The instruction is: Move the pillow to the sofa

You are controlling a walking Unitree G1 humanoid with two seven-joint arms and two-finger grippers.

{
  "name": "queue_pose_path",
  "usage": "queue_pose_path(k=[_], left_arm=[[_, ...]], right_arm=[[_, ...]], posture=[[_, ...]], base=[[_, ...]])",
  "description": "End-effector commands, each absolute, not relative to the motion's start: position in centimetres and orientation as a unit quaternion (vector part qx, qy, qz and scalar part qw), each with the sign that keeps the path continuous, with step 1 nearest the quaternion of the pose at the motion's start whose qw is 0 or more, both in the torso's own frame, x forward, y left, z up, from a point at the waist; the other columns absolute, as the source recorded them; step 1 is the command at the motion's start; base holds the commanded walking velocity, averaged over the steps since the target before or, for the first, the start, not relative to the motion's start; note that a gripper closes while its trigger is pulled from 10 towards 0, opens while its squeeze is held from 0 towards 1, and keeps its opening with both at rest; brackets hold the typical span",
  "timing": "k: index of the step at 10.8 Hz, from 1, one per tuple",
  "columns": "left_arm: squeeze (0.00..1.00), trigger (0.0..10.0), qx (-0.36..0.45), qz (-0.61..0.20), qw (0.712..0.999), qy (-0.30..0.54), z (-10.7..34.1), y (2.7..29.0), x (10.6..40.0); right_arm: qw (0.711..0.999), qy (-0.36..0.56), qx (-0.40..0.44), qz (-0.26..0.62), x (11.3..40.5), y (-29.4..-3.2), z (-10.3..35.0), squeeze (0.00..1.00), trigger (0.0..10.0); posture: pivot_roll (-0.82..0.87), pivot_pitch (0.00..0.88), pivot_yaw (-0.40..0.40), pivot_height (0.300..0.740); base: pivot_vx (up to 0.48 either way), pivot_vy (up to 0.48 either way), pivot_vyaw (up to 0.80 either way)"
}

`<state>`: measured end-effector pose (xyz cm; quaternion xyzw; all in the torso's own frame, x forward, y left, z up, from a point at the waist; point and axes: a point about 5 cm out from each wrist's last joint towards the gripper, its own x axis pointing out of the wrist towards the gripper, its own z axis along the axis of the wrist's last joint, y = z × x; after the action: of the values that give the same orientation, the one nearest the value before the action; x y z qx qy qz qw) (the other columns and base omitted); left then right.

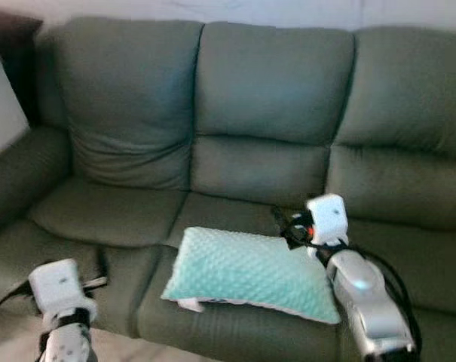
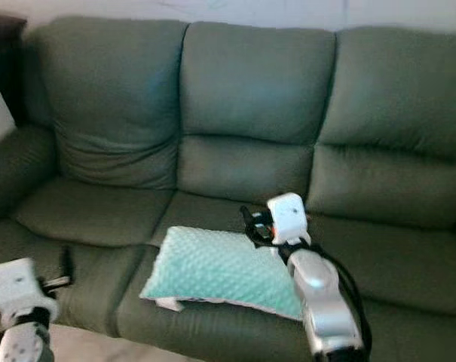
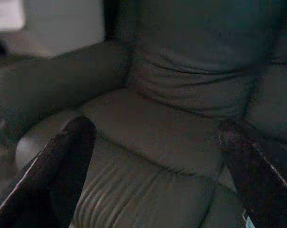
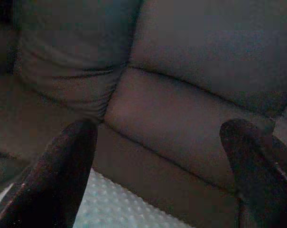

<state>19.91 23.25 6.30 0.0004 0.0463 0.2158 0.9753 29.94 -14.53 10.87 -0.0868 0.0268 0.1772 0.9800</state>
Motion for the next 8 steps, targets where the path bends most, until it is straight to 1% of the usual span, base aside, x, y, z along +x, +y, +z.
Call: queue_pose_path(k=[1,2,4,6,8], left_arm=[[0.0,10.0,-0.002,0.232,0.972,0.044,6.2,23.4,19.5],[0.0,10.0,-0.005,0.236,0.97,0.051,5.8,23.0,19.1],[0.0,10.0,0.002,0.218,0.974,0.056,5.7,22.4,19.4],[0.0,10.0,0.03,0.199,0.978,0.053,6.1,22.7,20.5],[0.0,10.0,0.058,0.195,0.978,0.049,6.5,22.7,21.1]], right_arm=[[0.977,0.034,-0.087,0.191,30.1,-14.4,10.8,0.0,10.0],[0.975,0.035,-0.088,0.199,30.3,-14.2,10.9,0.0,10.0],[0.977,0.036,-0.079,0.197,30.3,-14.1,10.8,0.0,10.0],[0.981,0.037,-0.07,0.179,30.3,-14.1,10.6,0.0,10.0],[0.982,0.036,-0.063,0.173,30.3,-14.0,10.4,0.0,10.0]], posture=[[-0.15,0.019,-0.074,0.74],[-0.15,0.021,-0.083,0.74],[-0.15,0.023,-0.06,0.74],[-0.16,0.019,-0.017,0.74],[-0.15,0.011,0.007,0.74]], base=[[0.0,0.0,0.0],[0.0,0.0,0.0],[0.0,0.0,0.0],[0.0,0.0,0.0],[0.0,0.0,0.0]])
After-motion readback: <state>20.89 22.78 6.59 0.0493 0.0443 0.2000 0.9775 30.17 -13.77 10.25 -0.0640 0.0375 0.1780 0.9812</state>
